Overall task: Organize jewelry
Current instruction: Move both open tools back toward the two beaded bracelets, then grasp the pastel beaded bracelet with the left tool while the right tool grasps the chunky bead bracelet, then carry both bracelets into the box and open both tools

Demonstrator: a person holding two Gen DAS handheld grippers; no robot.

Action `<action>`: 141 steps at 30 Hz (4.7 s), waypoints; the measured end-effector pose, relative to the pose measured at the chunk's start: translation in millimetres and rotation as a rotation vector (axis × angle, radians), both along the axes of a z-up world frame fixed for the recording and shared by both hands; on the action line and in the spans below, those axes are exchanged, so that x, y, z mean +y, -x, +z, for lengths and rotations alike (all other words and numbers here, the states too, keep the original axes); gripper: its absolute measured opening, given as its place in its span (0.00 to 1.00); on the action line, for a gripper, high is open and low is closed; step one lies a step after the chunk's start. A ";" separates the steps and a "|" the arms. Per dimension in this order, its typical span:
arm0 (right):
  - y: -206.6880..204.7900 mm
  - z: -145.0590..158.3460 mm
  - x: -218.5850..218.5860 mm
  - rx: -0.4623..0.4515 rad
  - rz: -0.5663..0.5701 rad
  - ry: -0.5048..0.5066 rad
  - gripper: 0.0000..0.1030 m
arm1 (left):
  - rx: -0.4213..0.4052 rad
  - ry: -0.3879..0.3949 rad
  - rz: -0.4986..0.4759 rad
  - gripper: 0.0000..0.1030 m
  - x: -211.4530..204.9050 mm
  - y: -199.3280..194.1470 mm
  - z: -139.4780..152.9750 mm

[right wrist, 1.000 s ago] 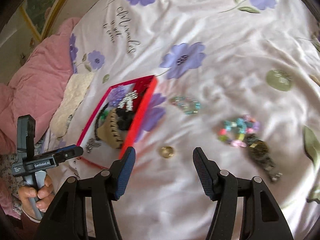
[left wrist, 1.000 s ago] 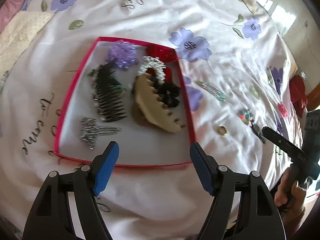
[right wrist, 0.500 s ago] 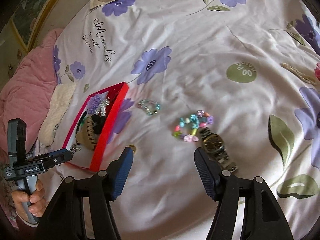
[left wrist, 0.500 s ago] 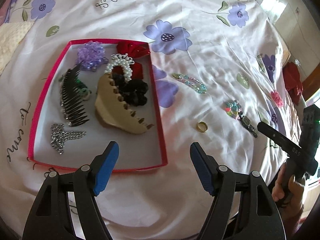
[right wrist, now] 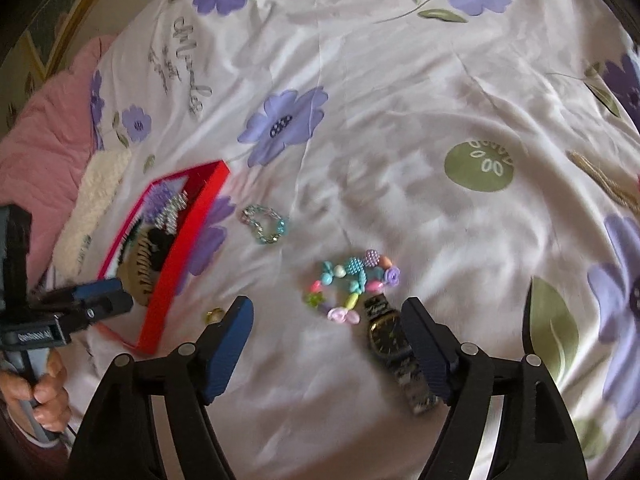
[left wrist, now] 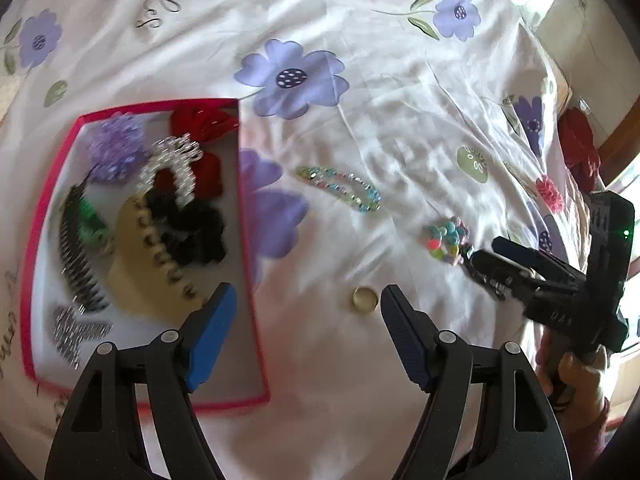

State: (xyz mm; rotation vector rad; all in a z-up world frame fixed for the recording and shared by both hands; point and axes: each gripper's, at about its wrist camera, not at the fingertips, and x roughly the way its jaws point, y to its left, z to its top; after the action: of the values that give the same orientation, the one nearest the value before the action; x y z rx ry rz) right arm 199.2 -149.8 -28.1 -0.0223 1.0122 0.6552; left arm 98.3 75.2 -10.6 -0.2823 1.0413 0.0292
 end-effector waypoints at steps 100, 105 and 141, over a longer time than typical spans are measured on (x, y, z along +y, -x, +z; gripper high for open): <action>70.2 47.3 107.5 0.021 0.229 -0.240 0.12 | -0.178 0.124 0.225 0.12 100.6 97.8 23.0; 81.4 43.2 131.2 0.044 0.276 -0.240 0.12 | -0.174 0.139 0.249 0.12 111.9 104.7 16.8; 89.5 -38.7 204.3 0.207 0.317 -0.106 0.13 | 0.031 0.174 0.388 0.12 175.5 100.4 -59.9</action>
State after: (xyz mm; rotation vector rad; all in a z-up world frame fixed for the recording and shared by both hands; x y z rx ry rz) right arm 109.7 54.5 -66.8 -0.0226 1.1833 1.0158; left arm -2.1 250.8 -70.5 -0.6407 1.0086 0.2939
